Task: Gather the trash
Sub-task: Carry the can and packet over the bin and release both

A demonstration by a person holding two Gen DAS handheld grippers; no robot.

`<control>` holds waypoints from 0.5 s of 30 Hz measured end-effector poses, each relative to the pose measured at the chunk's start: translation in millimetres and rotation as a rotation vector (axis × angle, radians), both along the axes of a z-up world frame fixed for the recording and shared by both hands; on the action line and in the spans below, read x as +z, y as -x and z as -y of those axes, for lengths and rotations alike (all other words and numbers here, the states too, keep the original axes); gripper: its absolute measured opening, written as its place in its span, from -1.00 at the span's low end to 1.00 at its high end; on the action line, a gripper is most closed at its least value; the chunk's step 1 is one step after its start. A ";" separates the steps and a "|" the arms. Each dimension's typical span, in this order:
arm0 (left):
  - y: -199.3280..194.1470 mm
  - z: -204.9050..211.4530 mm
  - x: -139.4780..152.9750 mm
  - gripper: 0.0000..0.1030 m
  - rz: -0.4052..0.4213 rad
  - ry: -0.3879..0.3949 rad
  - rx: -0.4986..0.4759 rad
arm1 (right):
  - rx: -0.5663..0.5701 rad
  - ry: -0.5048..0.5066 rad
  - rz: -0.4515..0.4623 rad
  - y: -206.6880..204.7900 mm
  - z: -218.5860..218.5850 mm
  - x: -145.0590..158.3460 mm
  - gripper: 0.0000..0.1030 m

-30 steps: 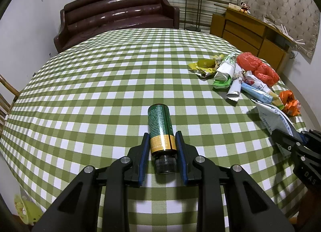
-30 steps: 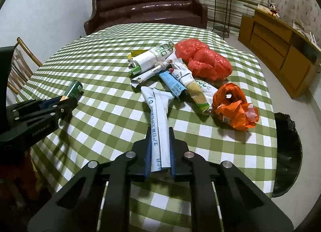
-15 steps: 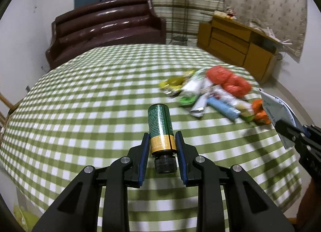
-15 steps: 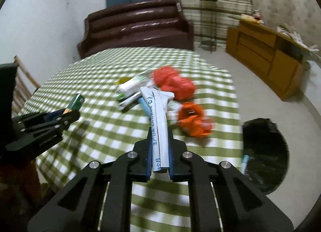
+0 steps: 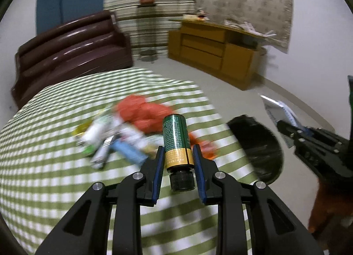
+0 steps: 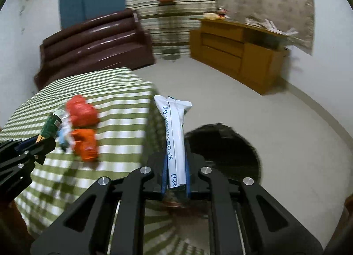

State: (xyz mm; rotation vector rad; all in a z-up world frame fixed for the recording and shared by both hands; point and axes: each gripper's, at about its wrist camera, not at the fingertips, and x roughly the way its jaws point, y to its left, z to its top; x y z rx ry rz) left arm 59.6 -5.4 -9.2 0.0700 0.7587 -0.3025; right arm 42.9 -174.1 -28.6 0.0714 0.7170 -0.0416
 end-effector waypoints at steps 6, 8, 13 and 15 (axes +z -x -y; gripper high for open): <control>-14.4 55.8 -5.6 -0.48 0.000 -0.008 -0.088 | -0.062 -0.015 -0.021 -9.6 38.4 -12.8 -0.77; -21.4 73.8 -9.9 -0.48 -0.009 -0.016 -0.114 | -0.074 -0.019 -0.025 -11.0 47.7 -16.4 -0.77; -34.7 107.8 -15.2 -0.48 -0.020 -0.029 -0.151 | -0.105 -0.034 -0.034 -17.4 63.2 -24.5 -0.76; -40.9 121.0 -16.2 -0.48 -0.023 -0.033 -0.167 | -0.113 -0.039 -0.036 -19.7 67.5 -26.9 -0.76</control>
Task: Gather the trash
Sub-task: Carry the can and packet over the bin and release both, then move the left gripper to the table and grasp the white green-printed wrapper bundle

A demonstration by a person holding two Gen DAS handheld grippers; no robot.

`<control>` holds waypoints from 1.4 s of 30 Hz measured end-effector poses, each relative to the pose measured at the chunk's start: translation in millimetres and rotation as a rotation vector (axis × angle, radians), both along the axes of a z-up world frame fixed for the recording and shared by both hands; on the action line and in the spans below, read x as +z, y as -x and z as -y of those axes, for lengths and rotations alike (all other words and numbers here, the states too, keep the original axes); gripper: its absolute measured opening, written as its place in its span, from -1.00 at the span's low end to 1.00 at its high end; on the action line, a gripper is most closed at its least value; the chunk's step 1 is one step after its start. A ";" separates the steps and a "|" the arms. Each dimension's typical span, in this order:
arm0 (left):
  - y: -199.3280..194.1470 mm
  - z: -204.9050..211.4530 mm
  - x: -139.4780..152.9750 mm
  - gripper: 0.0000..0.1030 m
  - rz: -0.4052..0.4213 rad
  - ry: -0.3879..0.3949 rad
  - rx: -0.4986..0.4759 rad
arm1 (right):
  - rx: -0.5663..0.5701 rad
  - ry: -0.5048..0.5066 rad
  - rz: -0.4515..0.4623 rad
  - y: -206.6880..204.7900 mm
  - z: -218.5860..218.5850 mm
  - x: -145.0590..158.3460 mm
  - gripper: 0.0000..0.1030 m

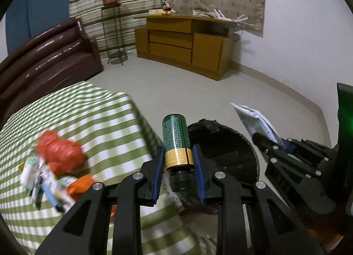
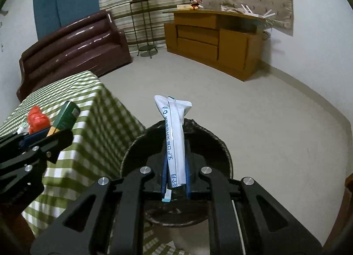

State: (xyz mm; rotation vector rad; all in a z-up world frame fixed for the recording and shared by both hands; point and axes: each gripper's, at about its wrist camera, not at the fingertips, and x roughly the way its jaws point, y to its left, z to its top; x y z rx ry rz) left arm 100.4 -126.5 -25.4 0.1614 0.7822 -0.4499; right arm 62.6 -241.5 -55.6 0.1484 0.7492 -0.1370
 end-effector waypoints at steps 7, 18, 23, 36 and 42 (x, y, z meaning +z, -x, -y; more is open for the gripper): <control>-16.1 28.9 -5.6 -0.47 -0.019 -0.018 -0.028 | -0.026 -0.017 -0.001 -9.7 17.7 -7.8 -0.75; -31.8 38.2 -17.5 0.08 -0.058 -0.059 0.006 | -0.054 -0.048 -0.019 -20.3 30.6 -20.6 -0.41; -27.1 37.4 -16.2 0.18 -0.051 -0.054 0.017 | -0.081 -0.039 0.004 -15.9 32.6 -14.2 0.02; -17.6 -9.6 2.4 0.31 -0.024 -0.023 0.106 | -0.082 -0.020 0.067 -8.4 12.0 8.8 0.56; -8.7 -38.2 13.9 0.37 0.013 -0.027 0.168 | -0.027 -0.022 0.071 -8.2 -13.2 16.7 0.56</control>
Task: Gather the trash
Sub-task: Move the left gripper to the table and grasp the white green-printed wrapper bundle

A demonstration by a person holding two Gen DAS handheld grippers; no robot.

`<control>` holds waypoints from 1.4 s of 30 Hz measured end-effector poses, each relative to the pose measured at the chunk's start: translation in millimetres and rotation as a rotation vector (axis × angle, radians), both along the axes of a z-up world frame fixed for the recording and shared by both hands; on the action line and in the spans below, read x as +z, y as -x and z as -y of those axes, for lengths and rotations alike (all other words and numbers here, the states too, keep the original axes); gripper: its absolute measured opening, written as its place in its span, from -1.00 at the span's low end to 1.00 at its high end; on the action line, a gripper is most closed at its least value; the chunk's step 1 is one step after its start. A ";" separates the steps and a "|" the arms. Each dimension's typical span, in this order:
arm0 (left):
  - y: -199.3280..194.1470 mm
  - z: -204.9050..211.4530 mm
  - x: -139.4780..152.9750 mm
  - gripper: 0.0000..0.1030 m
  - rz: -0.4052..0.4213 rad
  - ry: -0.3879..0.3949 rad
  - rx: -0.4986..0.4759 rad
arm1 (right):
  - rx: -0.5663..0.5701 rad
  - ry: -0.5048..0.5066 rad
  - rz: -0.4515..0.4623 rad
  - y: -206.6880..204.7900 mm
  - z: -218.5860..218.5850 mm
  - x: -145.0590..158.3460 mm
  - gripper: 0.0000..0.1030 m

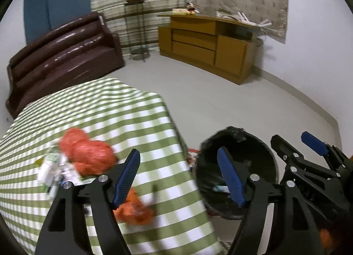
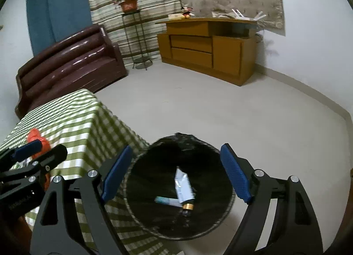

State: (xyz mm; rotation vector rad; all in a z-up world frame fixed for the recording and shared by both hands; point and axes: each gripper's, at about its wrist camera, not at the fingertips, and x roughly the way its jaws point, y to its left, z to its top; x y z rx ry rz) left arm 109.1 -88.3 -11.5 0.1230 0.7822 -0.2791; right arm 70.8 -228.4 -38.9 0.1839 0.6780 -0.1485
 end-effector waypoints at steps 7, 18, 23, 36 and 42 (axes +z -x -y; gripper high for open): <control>7.6 -54.0 9.6 0.38 0.035 -0.012 0.095 | 0.084 -0.004 -0.002 -4.7 -38.1 7.8 0.56; -3.2 -159.2 1.9 0.38 0.017 -0.043 0.294 | 0.187 0.003 -0.018 -15.4 -91.9 10.7 0.56; -14.6 -186.2 -8.1 0.37 -0.011 -0.055 0.317 | 0.222 0.006 -0.024 -24.5 -113.1 11.5 0.55; -37.1 -190.1 -26.4 -0.04 -0.077 -0.066 0.223 | 0.250 0.004 -0.050 -40.3 -134.4 7.7 0.55; -36.0 -184.9 -32.1 -0.36 -0.083 -0.076 0.173 | 0.256 0.002 -0.060 -42.1 -136.5 4.4 0.55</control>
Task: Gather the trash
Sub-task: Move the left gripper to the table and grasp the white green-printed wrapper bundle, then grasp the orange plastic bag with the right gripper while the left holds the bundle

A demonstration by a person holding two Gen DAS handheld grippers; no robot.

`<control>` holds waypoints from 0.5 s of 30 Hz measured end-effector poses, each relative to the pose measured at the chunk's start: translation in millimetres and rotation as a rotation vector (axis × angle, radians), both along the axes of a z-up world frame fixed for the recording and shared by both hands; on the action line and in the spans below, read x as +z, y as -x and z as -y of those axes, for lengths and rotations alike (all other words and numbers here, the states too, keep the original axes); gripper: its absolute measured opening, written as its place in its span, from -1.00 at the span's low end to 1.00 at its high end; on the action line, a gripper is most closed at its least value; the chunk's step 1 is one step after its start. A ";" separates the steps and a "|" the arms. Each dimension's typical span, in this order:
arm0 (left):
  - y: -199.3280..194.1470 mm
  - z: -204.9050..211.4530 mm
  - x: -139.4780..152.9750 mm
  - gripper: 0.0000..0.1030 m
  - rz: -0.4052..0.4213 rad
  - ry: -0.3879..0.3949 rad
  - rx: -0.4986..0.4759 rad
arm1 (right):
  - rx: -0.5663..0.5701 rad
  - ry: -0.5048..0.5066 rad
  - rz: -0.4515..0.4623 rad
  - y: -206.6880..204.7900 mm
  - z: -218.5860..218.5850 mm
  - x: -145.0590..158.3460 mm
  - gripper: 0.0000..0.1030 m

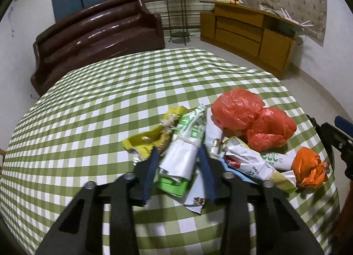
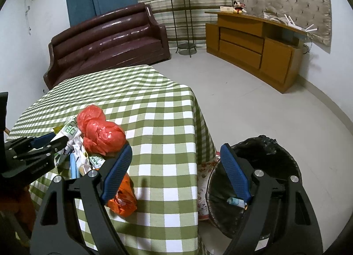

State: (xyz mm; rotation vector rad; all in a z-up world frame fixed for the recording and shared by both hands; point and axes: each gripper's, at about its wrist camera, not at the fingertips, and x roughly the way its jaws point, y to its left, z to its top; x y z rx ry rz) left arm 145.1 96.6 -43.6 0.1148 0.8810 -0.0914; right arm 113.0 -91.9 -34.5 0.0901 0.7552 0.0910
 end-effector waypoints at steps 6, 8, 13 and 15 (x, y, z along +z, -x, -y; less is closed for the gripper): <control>7.0 0.3 -0.1 -0.40 0.014 0.009 -0.011 | 0.005 0.001 -0.007 3.3 -3.6 -2.6 0.54; 11.3 -1.3 1.5 -0.43 0.017 0.018 -0.007 | 0.008 0.001 -0.010 5.1 -5.8 -2.4 0.54; 26.6 -9.9 6.4 -0.44 0.036 0.034 0.010 | 0.020 -0.001 -0.017 8.4 -9.0 -2.3 0.52; 33.4 -14.4 8.7 -0.45 0.043 0.044 0.019 | 0.027 -0.002 -0.018 10.9 -11.3 -2.6 0.50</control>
